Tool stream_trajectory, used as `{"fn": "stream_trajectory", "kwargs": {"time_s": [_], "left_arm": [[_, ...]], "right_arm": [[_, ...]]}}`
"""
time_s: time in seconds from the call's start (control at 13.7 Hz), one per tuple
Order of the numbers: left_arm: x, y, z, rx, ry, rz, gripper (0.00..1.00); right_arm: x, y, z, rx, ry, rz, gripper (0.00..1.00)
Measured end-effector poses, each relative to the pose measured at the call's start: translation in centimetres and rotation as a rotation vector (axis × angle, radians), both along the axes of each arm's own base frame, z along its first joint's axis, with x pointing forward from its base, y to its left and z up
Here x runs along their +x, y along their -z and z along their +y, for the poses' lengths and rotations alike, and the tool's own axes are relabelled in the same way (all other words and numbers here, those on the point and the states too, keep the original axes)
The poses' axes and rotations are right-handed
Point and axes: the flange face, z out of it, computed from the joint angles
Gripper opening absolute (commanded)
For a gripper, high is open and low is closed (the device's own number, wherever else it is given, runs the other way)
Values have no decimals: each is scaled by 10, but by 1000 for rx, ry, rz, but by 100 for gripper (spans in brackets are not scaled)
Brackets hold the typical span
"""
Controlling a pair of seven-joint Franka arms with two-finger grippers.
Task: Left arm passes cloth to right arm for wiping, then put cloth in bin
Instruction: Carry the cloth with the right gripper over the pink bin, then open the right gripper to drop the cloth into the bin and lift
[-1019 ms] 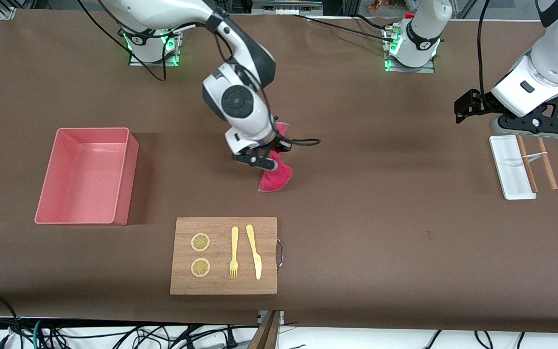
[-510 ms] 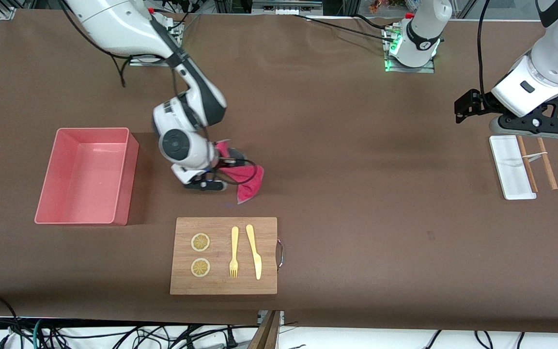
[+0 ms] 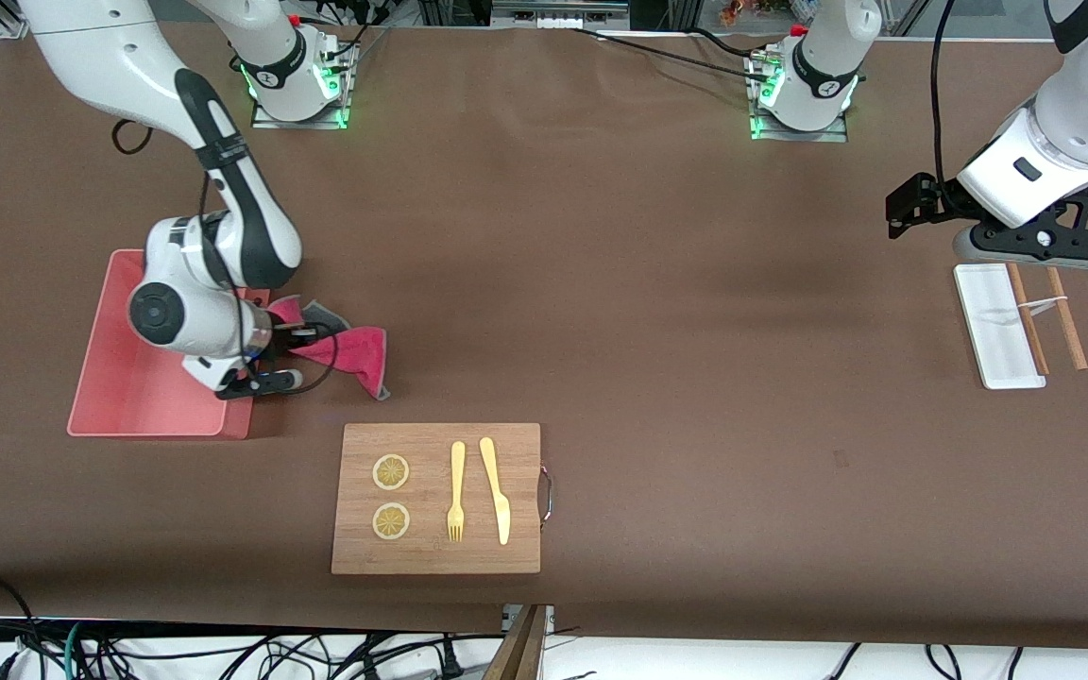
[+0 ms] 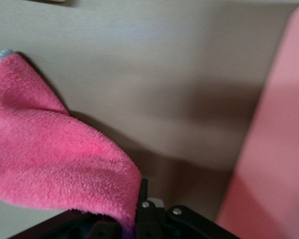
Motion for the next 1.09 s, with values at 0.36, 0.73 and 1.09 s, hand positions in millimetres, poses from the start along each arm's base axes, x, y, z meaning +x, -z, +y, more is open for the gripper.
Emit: {"fn": "stream_trajectory", "kwargs": {"time_s": [0.36,0.73,1.09], "left_arm": [[0,0,-1,0,2,0,100],[0,-1,-1,0,3,0,100],[0,-1,-2,0,3,0,100]], "right_arm": [[-9,-95,-31,-13,-73,8,0],[-33,-205,-112,-22,-120,-10,0],[-52,-231,-159,-43,-148,-9,100]]}}
